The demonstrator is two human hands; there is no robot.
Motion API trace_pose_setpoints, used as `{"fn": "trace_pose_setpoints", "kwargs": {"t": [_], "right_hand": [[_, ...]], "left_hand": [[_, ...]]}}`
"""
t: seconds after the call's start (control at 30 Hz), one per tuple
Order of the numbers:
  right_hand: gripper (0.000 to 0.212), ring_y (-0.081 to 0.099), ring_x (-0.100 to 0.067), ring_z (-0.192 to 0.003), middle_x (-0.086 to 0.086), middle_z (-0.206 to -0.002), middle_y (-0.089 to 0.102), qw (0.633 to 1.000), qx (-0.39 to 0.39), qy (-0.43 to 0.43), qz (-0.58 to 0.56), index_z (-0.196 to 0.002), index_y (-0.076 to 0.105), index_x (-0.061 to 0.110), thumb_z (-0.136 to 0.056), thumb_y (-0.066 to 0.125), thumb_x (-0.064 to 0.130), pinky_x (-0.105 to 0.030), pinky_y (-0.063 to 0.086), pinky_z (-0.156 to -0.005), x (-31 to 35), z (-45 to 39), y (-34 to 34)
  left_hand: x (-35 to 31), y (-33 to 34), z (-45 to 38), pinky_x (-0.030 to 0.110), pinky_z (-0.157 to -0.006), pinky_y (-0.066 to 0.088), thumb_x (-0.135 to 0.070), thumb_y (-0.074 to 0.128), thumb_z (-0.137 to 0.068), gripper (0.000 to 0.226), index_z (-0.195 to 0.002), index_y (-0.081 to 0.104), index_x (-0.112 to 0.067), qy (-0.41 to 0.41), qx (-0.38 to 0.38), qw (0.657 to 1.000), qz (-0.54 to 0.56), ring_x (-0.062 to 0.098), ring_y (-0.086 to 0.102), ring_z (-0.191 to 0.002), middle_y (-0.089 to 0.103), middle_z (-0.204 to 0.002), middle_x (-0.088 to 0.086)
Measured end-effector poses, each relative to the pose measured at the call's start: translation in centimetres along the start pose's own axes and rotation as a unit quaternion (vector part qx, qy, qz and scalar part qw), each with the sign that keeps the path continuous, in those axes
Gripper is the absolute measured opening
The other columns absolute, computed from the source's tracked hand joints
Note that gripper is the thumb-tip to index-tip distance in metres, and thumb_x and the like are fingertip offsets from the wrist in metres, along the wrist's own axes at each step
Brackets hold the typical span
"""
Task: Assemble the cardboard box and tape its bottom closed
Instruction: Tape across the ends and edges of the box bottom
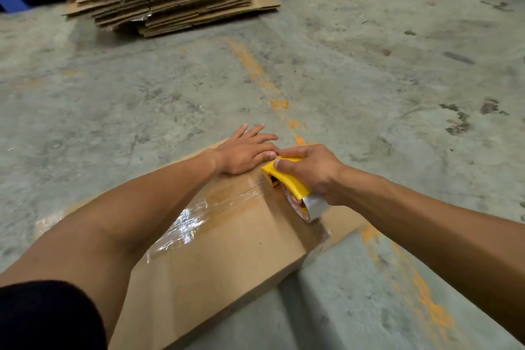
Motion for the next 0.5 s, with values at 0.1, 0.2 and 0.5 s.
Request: {"fn": "trace_pose_setpoints", "kwargs": {"t": [0.1,0.2,0.5], "right_hand": [[0.017,0.052,-0.02,-0.032,-0.017,-0.069,0.063,1.0,0.011,0.01,-0.011,-0.104,0.072,0.018,-0.087,0.072,0.022,-0.021,0.043,-0.035,0.9,-1.7,0.4],[0.006,0.052,-0.018,-0.034,-0.013,-0.07,0.064,1.0,0.021,0.017,-0.006,-0.093,0.073,0.023,-0.087,0.072,0.022,-0.019,0.043,-0.036,1.1,-2.0,0.4],[0.03,0.058,-0.024,-0.058,-0.013,-0.075,0.067,0.996,0.037,0.063,0.045,-0.117,0.067,0.019,-0.088,0.071,0.02,-0.015,0.046,-0.04,-2.8,6.6,-3.8]], "left_hand": [[1.8,-0.5,-0.3,0.05,-0.12,-0.008,-0.05,0.018,-0.102,0.049,-0.145,0.039,-0.039,-0.028,0.006,1.0,0.0,0.021,-0.004,-0.152,0.017,-0.163,-0.007],[2.4,-0.4,-0.3,0.047,-0.12,-0.009,-0.054,0.013,-0.1,0.052,-0.148,0.032,-0.043,-0.039,0.001,0.999,-0.01,0.018,-0.006,-0.151,0.011,-0.164,-0.009],[2.6,-0.2,-0.2,0.046,-0.12,-0.008,-0.062,0.003,-0.095,0.054,-0.148,0.011,-0.055,-0.033,-0.015,0.999,-0.023,0.016,-0.01,-0.151,0.004,-0.164,-0.012]]}}
Point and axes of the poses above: each hand's wrist, its own z-axis away from the middle knuckle, its own y-axis out of the palm, x = y × z, the point moved 10 cm from there along -z, towards the middle knuckle
